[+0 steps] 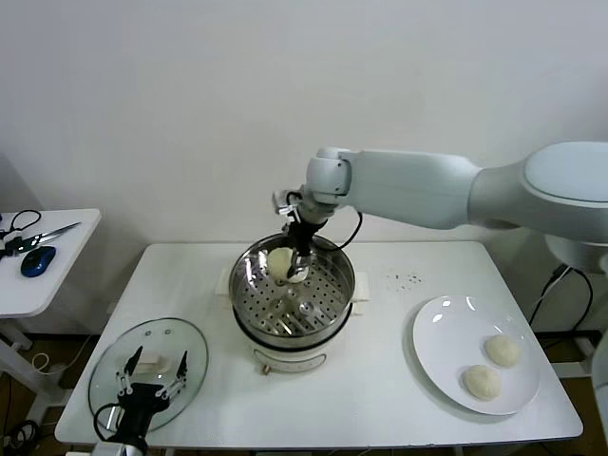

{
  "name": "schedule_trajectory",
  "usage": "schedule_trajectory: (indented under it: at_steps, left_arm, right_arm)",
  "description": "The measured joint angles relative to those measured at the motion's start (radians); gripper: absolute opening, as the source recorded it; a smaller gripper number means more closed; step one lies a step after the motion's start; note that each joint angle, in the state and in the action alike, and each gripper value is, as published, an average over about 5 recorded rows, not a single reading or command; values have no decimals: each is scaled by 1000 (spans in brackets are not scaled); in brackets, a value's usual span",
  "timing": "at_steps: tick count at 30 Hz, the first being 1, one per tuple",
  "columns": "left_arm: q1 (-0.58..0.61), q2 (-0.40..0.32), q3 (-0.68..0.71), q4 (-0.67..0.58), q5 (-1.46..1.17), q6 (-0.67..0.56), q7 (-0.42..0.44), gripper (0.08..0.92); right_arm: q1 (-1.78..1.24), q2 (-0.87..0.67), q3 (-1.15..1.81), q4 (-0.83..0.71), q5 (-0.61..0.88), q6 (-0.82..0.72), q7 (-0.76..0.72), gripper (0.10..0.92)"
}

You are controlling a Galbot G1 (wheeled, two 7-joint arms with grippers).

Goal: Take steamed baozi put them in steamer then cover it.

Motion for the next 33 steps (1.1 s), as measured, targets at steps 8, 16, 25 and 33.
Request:
schedule_trajectory:
  at_steps: [8, 16, 25, 33]
  left_arm:
    - [5, 1, 0, 0, 1, -1, 1, 823]
    - [6, 1, 1, -1, 3, -2, 1, 823]
    - [8, 1, 1, -3, 5, -3, 2, 823]
    - [9, 1, 4, -2, 7, -5, 1, 823]
  right_arm:
    - [-49, 44, -4, -10, 18, -27, 37, 696]
    - [-65, 57, -10, 1, 30, -56, 64, 709]
    - [-53, 45, -8, 26, 42, -76, 70, 821]
    - [18, -44, -14, 98, 40, -63, 47, 823]
